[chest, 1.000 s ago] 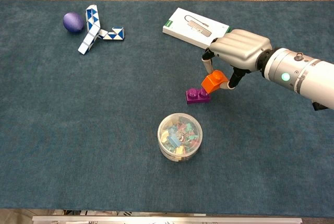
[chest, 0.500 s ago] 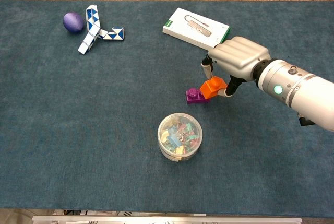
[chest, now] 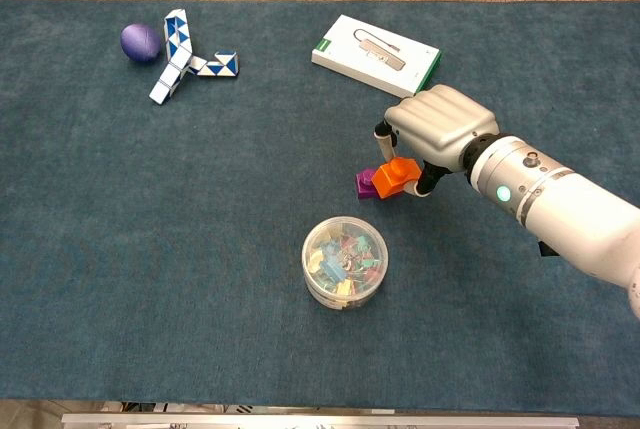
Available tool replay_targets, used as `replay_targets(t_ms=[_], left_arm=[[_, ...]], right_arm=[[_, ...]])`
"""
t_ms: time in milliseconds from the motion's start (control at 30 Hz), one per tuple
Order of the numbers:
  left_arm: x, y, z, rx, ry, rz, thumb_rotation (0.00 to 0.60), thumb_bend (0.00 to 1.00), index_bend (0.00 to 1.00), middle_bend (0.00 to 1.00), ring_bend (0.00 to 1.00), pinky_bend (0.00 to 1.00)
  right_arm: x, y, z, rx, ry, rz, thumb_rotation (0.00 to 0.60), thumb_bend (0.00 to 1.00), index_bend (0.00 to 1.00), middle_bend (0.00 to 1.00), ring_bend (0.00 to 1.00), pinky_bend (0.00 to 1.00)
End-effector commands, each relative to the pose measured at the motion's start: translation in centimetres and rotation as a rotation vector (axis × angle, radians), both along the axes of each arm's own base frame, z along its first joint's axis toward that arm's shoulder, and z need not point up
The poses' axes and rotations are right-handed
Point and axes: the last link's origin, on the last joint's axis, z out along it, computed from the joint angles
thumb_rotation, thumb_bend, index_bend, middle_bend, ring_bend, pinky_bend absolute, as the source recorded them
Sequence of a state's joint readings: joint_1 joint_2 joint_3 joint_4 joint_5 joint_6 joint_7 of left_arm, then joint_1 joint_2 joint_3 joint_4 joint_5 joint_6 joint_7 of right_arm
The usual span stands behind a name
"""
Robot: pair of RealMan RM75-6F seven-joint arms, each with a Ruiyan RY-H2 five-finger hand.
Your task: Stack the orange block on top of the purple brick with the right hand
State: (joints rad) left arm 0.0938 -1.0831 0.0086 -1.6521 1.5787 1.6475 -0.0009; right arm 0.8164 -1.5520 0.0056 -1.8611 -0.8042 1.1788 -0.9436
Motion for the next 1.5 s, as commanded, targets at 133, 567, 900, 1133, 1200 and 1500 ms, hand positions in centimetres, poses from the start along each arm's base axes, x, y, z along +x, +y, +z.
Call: replay_targets(t_ms=[133, 567, 900, 1133, 1200, 1500], left_arm=[[-0.2, -0.1, 0.0, 0.002, 0.000, 0.003, 0.600, 0.24, 0.33, 0.33, 0.29, 0.18], [-0.4, -0.3, 0.3, 0.010, -0.001, 0.010, 0.600, 0.24, 0.33, 0.33, 0.29, 0.18], [-0.5, -0.3, 0.3, 0.005, -0.003, 0.009, 0.600, 0.24, 0.33, 0.33, 0.29, 0.18], [-0.6, -0.3, 0.4, 0.006, -0.002, 0.010, 0.600, 0.24, 0.33, 0.33, 0.29, 0.18], [-0.6, -0.3, 0.4, 0.006, -0.002, 0.012, 0.600, 0.24, 0.33, 0.33, 0.29, 0.18], [-0.7, -0.4, 0.3, 0.006, -0.001, 0.015, 0.600, 0.24, 0.33, 0.33, 0.29, 0.18]], right_arm=[[0.0, -0.4, -0.7, -0.010, 0.005, 0.003, 0.600, 0.36, 0.62, 0.40, 0.25, 0.30], [0.9, -1.6, -1.9, -0.055, -0.005, 0.048, 0.600, 0.36, 0.62, 0.40, 0.25, 0.30], [0.5, -1.4, -1.4, -0.059, -0.011, 0.017, 0.600, 0.36, 0.62, 0.40, 0.25, 0.30], [0.5, -1.4, -1.5, -0.046, -0.026, -0.010, 0.600, 0.36, 0.62, 0.40, 0.25, 0.30], [0.6, -1.4, -1.5, -0.042, -0.026, -0.011, 0.600, 0.36, 0.62, 0.40, 0.25, 0.30], [0.7, -1.5, -1.7, -0.032, -0.012, -0.013, 0.600, 0.36, 0.62, 0.40, 0.26, 0.30]])
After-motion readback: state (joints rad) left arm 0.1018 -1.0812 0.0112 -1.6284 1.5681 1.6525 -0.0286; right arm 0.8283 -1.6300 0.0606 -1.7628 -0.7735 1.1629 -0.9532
